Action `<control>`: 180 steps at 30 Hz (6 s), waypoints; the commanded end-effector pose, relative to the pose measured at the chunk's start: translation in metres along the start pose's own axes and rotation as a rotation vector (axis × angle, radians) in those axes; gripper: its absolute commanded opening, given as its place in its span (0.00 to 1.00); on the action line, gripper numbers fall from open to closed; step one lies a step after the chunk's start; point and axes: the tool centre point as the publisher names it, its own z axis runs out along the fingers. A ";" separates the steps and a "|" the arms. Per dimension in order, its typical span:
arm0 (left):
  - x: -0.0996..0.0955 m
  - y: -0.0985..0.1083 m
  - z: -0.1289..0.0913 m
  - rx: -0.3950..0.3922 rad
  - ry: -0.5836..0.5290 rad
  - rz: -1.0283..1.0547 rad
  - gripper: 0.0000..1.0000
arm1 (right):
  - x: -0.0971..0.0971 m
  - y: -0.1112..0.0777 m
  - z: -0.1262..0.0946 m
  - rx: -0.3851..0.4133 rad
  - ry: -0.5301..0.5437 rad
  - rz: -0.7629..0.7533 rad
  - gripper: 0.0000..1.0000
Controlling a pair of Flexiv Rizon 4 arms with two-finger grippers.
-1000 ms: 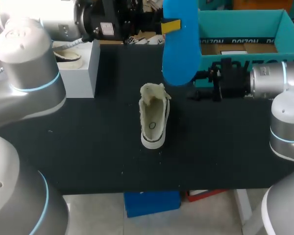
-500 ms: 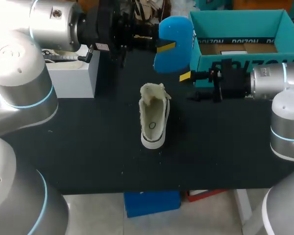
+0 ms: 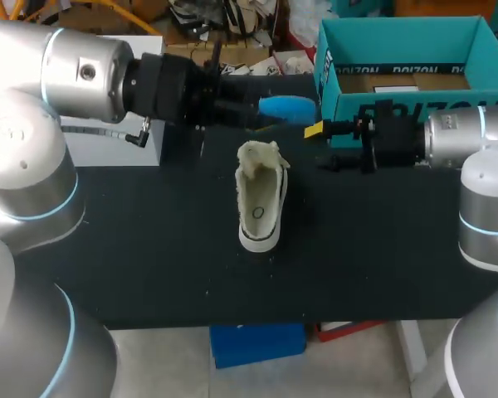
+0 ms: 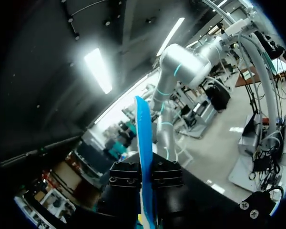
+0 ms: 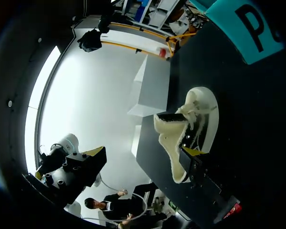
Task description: Take the shoe out of the shoebox, open the shoe tongue, remove and reinsert the insole, then place the shoe into the shoebox
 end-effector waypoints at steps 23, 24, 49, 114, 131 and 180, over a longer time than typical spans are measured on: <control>0.138 0.032 -0.037 -0.081 -0.017 0.359 0.00 | 0.000 -0.001 0.001 -0.004 0.000 0.000 1.00; 0.138 0.032 -0.037 -0.081 -0.017 0.359 0.00 | 0.000 -0.001 0.001 -0.004 0.000 0.000 1.00; 0.156 0.103 -0.019 -0.042 -0.029 0.614 0.00 | 0.000 -0.001 0.001 -0.004 0.000 0.000 1.00; 0.111 0.245 -0.011 -0.078 -0.095 0.990 0.00 | 0.000 -0.001 0.001 -0.004 0.000 0.000 1.00; 0.111 0.245 -0.011 -0.078 -0.095 0.990 0.00 | 0.003 -0.010 0.043 0.063 0.077 -0.068 1.00; 0.107 0.235 -0.020 -0.083 -0.006 1.019 1.00 | 0.002 -0.013 0.084 0.137 0.051 -0.044 0.00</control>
